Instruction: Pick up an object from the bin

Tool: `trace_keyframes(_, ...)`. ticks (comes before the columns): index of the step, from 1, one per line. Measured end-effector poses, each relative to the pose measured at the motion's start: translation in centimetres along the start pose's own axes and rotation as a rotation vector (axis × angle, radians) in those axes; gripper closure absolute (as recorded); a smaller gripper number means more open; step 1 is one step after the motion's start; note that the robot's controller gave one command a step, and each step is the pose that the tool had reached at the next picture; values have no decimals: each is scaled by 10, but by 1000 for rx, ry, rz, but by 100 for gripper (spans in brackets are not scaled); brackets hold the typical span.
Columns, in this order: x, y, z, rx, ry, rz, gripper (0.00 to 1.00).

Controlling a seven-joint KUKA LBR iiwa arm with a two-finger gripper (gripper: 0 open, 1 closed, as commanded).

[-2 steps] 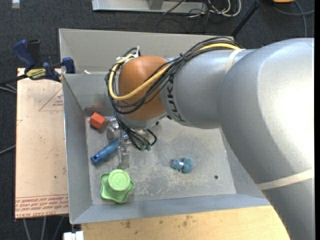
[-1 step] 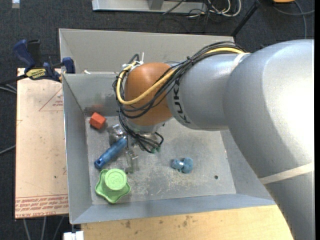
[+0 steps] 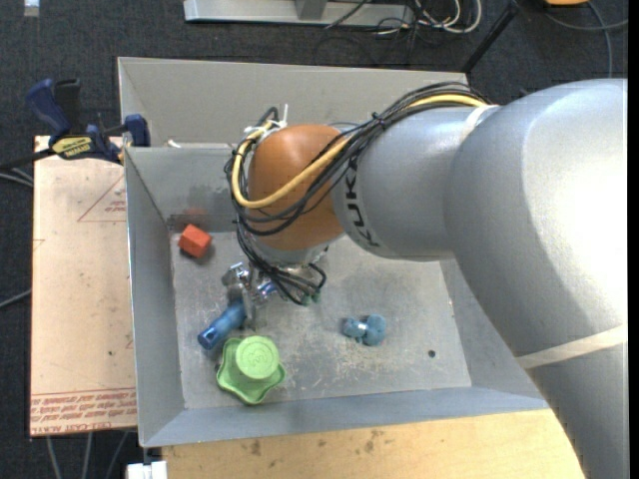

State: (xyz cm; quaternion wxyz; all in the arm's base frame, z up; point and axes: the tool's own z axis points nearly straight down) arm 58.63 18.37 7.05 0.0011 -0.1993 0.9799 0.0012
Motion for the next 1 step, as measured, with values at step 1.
trace_keyframes(1, -40, -15, -133, 3, -10, 4, 100)
